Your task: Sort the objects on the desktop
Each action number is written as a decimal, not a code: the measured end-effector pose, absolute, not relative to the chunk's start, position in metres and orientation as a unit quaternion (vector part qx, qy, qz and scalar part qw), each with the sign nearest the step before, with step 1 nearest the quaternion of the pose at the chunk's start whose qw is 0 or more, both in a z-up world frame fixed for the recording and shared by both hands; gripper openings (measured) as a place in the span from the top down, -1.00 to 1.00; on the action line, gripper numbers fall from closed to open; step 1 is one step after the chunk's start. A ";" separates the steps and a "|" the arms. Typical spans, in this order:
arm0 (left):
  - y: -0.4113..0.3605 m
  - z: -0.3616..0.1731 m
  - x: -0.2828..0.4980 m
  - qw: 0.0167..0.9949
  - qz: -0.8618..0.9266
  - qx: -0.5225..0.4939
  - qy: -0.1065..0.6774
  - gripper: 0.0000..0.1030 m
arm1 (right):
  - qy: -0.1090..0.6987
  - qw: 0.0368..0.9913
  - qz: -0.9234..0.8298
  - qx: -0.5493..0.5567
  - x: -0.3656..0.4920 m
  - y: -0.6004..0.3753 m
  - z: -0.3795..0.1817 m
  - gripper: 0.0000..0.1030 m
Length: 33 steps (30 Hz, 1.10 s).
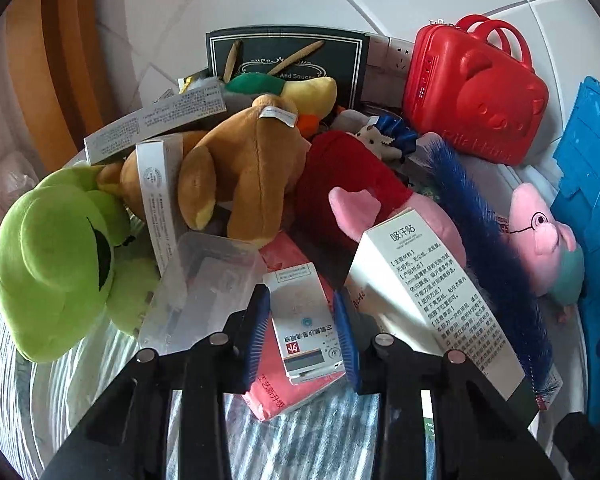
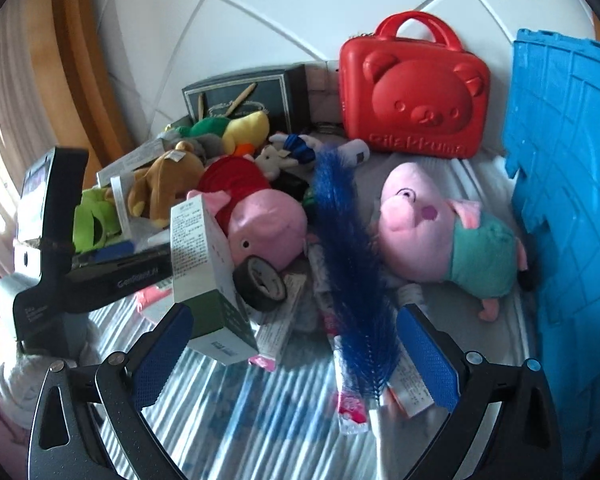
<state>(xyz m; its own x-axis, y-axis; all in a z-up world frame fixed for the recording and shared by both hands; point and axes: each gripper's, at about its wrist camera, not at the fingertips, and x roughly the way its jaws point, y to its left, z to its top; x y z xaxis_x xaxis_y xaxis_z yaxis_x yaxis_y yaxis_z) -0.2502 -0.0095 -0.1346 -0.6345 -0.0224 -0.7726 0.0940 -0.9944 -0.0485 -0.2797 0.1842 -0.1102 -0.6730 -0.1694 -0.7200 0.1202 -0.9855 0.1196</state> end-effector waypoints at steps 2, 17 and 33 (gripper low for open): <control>-0.014 -0.134 -0.242 0.027 -0.904 0.426 0.036 0.40 | -0.029 0.090 -0.909 0.405 -0.283 0.177 -0.117 -1.00; -0.031 -0.137 -0.214 0.015 -0.905 0.423 0.037 0.43 | 0.007 0.125 -0.894 0.430 -0.313 0.128 -0.141 -0.99; -0.030 -0.079 -0.174 -0.011 -0.933 0.358 0.042 0.88 | 0.008 0.141 -0.924 0.355 -0.278 0.130 -0.077 0.33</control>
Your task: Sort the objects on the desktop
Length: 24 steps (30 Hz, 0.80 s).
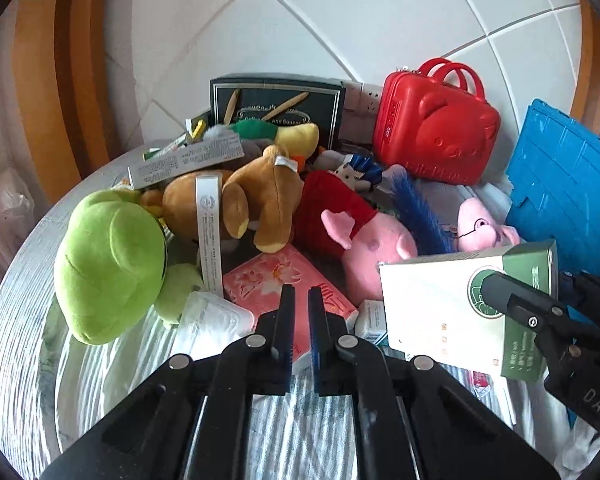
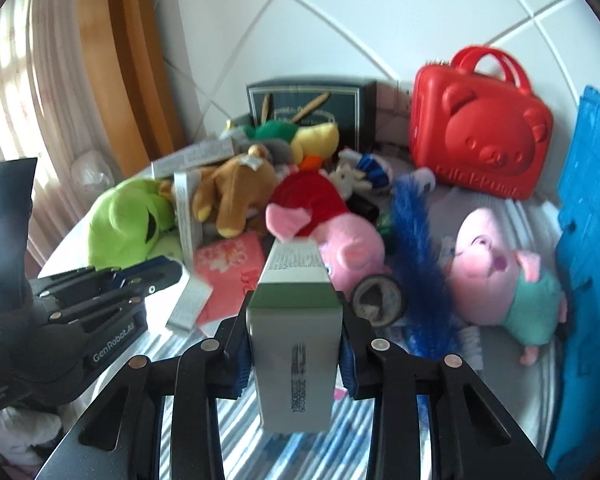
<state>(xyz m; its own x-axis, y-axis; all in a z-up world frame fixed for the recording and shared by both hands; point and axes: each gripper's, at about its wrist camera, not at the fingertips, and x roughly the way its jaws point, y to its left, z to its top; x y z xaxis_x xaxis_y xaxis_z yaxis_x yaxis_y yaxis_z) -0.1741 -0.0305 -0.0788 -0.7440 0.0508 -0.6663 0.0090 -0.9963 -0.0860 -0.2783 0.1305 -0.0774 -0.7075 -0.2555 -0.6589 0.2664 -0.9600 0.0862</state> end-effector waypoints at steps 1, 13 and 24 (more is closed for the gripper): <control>-0.029 -0.072 -0.169 0.013 0.936 -0.348 -0.040 0.88 | 0.009 0.138 -0.928 0.346 -0.273 0.132 -0.070 0.33; -0.045 -0.093 -0.132 0.028 0.911 -0.410 -0.023 0.86 | -0.002 0.095 -0.940 0.329 -0.231 0.154 -0.048 0.33; -0.092 -0.166 -0.100 0.003 0.866 -0.500 -0.021 0.59 | -0.042 0.038 -0.903 0.426 -0.209 0.197 -0.117 0.32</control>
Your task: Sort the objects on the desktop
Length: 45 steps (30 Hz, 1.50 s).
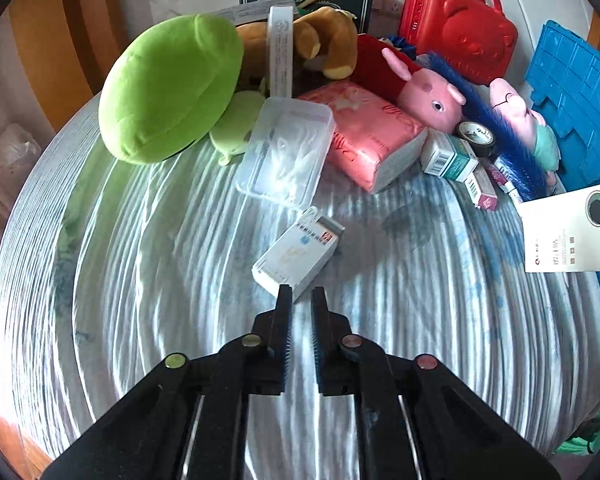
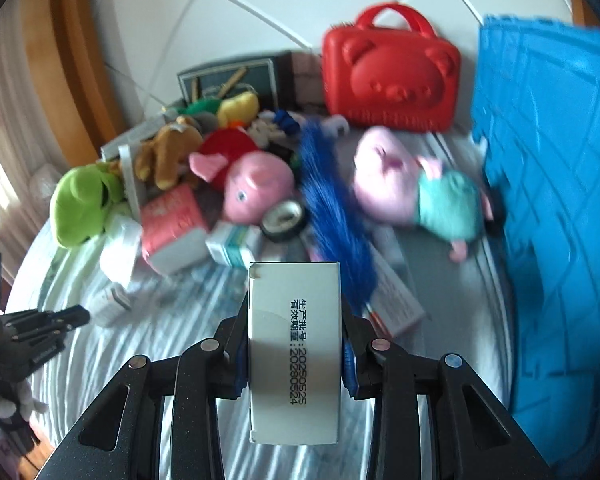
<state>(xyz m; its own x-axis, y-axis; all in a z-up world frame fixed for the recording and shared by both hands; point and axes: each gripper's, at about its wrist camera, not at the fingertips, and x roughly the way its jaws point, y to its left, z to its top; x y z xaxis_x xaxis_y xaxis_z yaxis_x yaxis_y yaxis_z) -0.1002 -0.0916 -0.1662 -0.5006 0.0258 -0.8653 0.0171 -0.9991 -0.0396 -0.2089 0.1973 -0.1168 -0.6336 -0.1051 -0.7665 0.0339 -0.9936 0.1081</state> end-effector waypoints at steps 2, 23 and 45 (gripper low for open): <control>-0.098 -0.169 -0.099 -0.003 0.865 -0.500 -0.027 -0.16 | -0.046 0.037 -0.898 0.436 -0.205 0.201 -0.125 0.30; -0.090 -0.196 -0.128 0.032 0.840 -0.542 -0.017 0.36 | -0.074 0.016 -0.849 0.524 -0.178 0.201 -0.173 -0.37; 0.066 0.063 -0.077 0.152 0.954 -0.260 0.006 0.36 | -0.011 -0.009 -0.978 0.207 -0.111 0.252 0.082 0.34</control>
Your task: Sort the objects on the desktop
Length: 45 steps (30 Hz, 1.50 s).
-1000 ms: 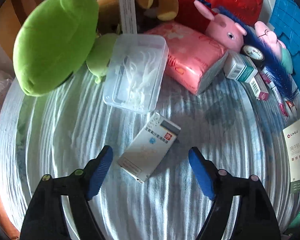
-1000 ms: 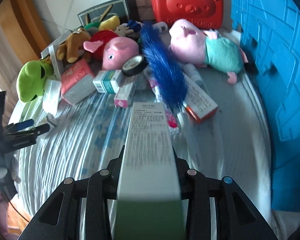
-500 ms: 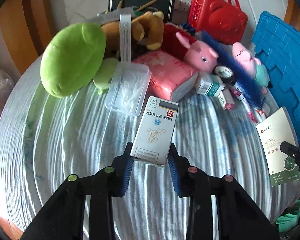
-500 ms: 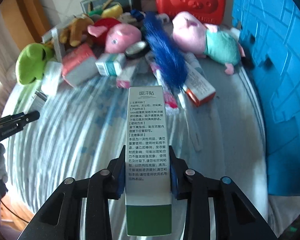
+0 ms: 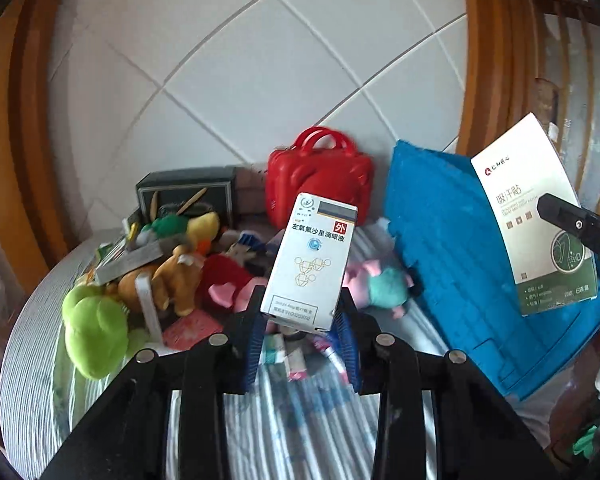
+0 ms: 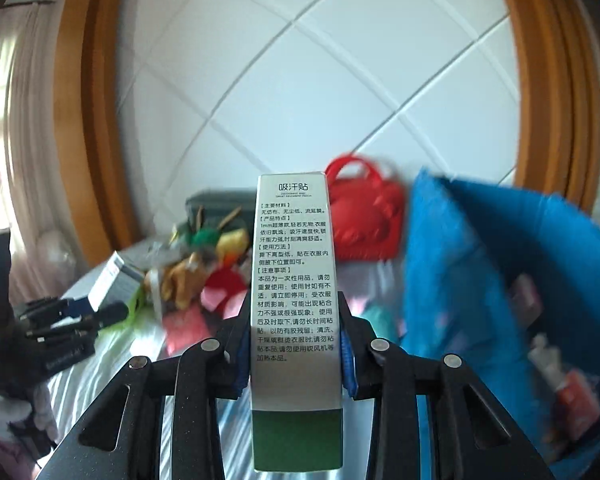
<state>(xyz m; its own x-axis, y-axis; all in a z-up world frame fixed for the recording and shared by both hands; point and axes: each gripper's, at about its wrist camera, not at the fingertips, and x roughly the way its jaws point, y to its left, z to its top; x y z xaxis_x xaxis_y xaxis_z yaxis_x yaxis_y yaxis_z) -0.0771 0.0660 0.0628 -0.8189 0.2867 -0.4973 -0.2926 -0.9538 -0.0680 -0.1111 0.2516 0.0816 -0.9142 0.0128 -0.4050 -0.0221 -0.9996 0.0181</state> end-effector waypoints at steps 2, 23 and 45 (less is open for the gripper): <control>0.096 0.079 -0.079 0.178 0.953 -0.243 0.007 0.36 | 0.012 0.030 0.982 -0.184 -0.099 0.274 0.100 0.34; 0.416 0.132 -0.071 0.333 0.903 -0.254 0.095 0.36 | -0.034 0.209 0.953 -0.215 -0.058 0.520 0.124 0.33; 0.465 0.096 -0.069 0.285 0.890 -0.327 0.137 0.34 | -0.003 0.217 0.935 -0.281 -0.063 0.585 0.089 0.31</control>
